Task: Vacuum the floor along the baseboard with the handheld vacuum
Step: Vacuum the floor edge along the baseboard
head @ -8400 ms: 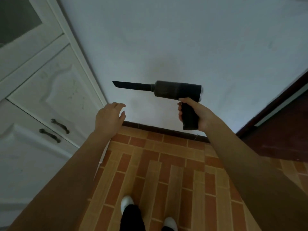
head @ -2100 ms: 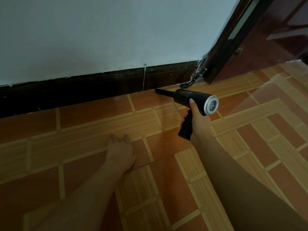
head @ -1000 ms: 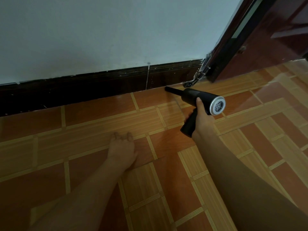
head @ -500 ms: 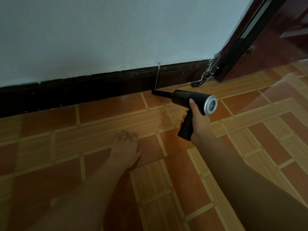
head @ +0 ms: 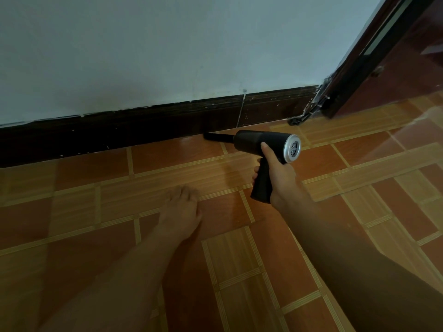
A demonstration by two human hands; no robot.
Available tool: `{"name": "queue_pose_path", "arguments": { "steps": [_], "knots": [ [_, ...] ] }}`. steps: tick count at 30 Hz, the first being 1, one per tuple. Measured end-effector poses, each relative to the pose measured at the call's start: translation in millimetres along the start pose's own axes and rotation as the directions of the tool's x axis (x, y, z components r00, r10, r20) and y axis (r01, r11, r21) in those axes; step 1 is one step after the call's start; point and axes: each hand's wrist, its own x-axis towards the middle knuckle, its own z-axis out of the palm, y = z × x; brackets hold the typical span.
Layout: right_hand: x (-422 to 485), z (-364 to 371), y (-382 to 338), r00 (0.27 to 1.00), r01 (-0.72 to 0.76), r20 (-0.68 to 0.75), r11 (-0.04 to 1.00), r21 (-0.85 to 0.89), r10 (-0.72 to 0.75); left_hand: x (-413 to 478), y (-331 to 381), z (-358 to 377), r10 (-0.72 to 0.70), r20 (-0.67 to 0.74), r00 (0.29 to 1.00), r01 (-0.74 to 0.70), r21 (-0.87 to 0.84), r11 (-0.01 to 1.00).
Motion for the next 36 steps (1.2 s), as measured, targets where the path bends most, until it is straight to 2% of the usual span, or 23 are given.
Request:
{"name": "queue_pose_path", "arguments": {
  "steps": [4,9,20,27,36],
  "knots": [
    [-1,5,3,1.0,0.001,0.005,1.0,-0.01,-0.001,-7,-12,2,-0.037,0.025,0.999,0.037,0.009,0.999],
    [-3,8,3,0.999,-0.025,0.022,1.0,-0.013,0.026,-13,-22,-1,-0.059,-0.024,0.998,0.059,0.0,0.998],
    [-15,34,15,0.99,-0.055,0.124,0.997,-0.063,0.063,-27,-38,2,-0.098,0.015,0.995,0.098,0.015,0.995],
    [-21,52,25,0.985,-0.056,0.158,0.996,-0.073,0.067,-34,-49,2,-0.069,0.041,0.997,0.07,-0.01,0.998],
    [-26,76,36,0.972,-0.103,0.205,0.992,-0.068,0.115,-37,-52,5,-0.052,0.094,0.994,0.049,0.042,0.998]
  ]
}}
